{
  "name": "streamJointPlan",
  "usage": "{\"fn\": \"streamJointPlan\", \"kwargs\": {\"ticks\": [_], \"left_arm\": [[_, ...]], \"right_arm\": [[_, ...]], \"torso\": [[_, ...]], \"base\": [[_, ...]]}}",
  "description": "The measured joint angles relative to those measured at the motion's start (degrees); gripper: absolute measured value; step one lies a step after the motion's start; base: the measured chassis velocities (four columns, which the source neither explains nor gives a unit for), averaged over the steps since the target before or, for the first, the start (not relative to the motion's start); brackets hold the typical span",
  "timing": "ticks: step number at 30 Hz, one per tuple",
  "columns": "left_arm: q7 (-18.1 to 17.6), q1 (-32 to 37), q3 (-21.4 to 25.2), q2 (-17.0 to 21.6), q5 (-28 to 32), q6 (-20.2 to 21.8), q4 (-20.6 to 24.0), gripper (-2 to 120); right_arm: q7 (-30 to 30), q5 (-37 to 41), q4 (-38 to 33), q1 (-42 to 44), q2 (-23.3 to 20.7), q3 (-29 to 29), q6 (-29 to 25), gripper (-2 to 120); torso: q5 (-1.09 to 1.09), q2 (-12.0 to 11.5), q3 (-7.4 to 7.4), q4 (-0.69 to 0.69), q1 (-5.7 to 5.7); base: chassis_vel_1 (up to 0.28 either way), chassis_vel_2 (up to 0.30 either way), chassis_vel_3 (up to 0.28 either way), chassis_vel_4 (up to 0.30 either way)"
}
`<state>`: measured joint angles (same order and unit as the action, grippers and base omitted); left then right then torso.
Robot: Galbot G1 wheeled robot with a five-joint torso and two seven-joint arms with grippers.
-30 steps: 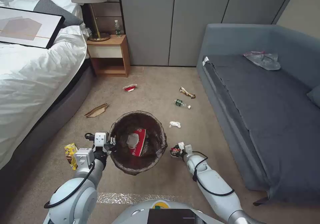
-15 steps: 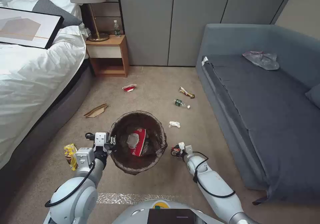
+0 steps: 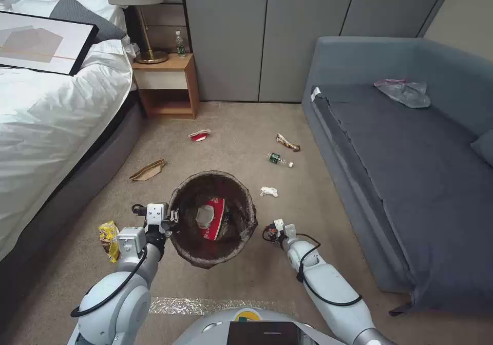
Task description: Pick up the trash bin, then pick up the garbage from the floor and place it into the trash bin.
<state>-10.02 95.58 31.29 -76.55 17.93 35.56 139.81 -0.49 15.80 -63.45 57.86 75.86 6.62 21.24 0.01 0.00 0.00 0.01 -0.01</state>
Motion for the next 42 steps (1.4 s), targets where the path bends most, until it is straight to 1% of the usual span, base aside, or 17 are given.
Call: {"fn": "streamJointPlan", "kwargs": {"ticks": [2, 3, 4, 6, 8, 14, 17, 28, 32, 33, 34, 35, 36, 37, 38, 40, 42], "left_arm": [[0.0, 0.0, 0.0, 0.0, 0.0, 0.0, -0.1, 2], [0.0, 0.0, 0.0, 0.0, 0.0, 0.0, -0.1, 2], [0.0, 0.0, 0.0, 0.0, 0.0, 0.0, -0.1, 2], [0.0, 0.0, 0.0, 0.0, 0.0, 0.0, -0.1, 2], [0.0, -0.1, 0.0, 0.0, 0.0, 0.0, -0.2, 2], [0.0, -0.1, 0.0, -0.1, 0.0, -0.1, -0.3, 2], [0.0, -0.1, 0.0, -0.1, 0.0, -0.2, -0.3, 2], [-0.1, -0.2, 0.0, -0.1, 0.0, -0.3, -0.4, 2], [-0.1, -0.2, 0.1, 0.1, 0.1, -0.2, -0.3, 2], [-0.2, -0.1, 0.1, 0.2, 0.1, -0.2, -0.1, 2], [-0.2, -0.1, 0.2, 0.3, 0.2, -0.2, 0.0, 2], [-0.2, -0.1, 0.2, 0.3, 0.2, -0.2, 0.0, 2], [-0.1, 0.0, 0.2, 0.4, 0.3, -0.2, 0.1, 2], [-0.1, 0.0, 0.2, 0.5, 0.3, -0.1, 0.2, 2], [-0.1, 0.0, 0.2, 0.5, 0.3, -0.1, 0.2, 2], [-0.2, 0.0, 0.2, 0.6, 0.4, 0.0, 0.4, 2], [-0.3, 0.0, 0.1, 0.6, 0.4, 0.0, 0.4, 2]], "right_arm": [[0.0, 0.0, 0.0, 0.0, 0.0, 0.0, 0.0, 34], [0.0, 0.0, 0.0, 0.0, 0.0, 0.0, 0.0, 34], [0.0, -0.1, 0.0, 0.0, 0.0, 0.0, 0.0, 29], [0.0, -0.1, 0.0, 0.0, 0.0, 0.0, 0.0, 28], [0.0, -0.1, 0.0, 0.0, 0.0, -0.1, 0.0, 20], [0.0, -0.1, 0.1, -0.1, 0.1, -0.1, 0.0, 9], [0.1, -0.2, 0.3, -0.1, 0.2, -0.1, 0.0, 0], [0.4, -0.2, 0.3, 0.0, 0.2, 0.2, -0.3, 0], [1.3, 0.1, -1.7, 0.8, -0.2, 1.4, -0.6, 0], [1.5, 0.2, -3.1, 1.3, -0.6, 2.4, -0.6, 0], [1.8, 0.2, -5.3, 2.1, -1.3, 3.5, -0.4, 0], [1.8, 0.2, -5.3, 2.1, -1.3, 3.5, -0.4, 0], [1.8, 0.6, -7.6, 2.7, -2.0, 4.4, -0.4, 0], [1.8, 1.5, -10.9, 3.6, -3.1, 5.4, -0.4, 0], [1.8, 1.5, -10.9, 3.6, -3.1, 5.4, -0.4, 0], [1.8, 4.4, -17.2, 5.8, -6.1, 7.3, -0.1, 0], [1.8, 5.3, -19.2, 6.6, -7.4, 8.0, 0.0, 0]], "torso": [[0.01, 0.0, 0.0, 0.01, 0.0], [0.01, 0.0, 0.0, 0.01, 0.0], [-0.01, 0.0, 0.0, 0.0, 0.0], [-0.01, 0.0, 0.0, 0.0, 0.01], [0.01, 0.0, 0.0, 0.0, 0.01], [0.02, 0.0, 0.01, 0.01, 0.01], [0.02, 0.0, 0.0, 0.02, 0.0], [0.02, 0.0, 0.0, 0.01, 0.0], [0.04, 0.0, 0.03, 0.02, 0.01], [-0.02, 0.0, 0.03, 0.0, 0.02], [-0.06, 0.0, 0.04, -0.08, 0.02], [-0.06, 0.0, 0.04, -0.08, 0.02], [-0.06, 0.0, 0.04, -0.11, 0.02], [-0.03, 0.0, 0.02, -0.05, 0.02], [-0.03, 0.0, 0.02, -0.05, 0.02], [-0.01, 0.0, 0.02, -0.04, 0.02], [0.01, 0.0, 0.02, -0.03, 0.02]], "base": [[0.0, 0.0, 0.0, 0.0], [0.0, 0.0, 0.0, 0.0], [0.0, 0.0, 0.0, 0.0], [0.0, 0.0, 0.0, 0.0], [0.0, 0.0, 0.0, 0.0], [0.0, 0.0, 0.0, 0.0], [0.0, 0.0, 0.0, 0.0], [0.0, 0.0, 0.0, 0.0], [0.0, 0.0, 0.0, 0.0], [0.0, 0.0, 0.0, 0.0], [0.0, 0.0, 0.0, 0.0], [0.0, 0.0, 0.0, 0.0], [0.0, 0.0, 0.0, 0.0], [0.0, 0.0, 0.0, 0.0], [0.0, 0.0, 0.0, 0.0], [0.0, 0.0, 0.0, 0.0], [0.0, 0.0, 0.0, 0.0]]}}
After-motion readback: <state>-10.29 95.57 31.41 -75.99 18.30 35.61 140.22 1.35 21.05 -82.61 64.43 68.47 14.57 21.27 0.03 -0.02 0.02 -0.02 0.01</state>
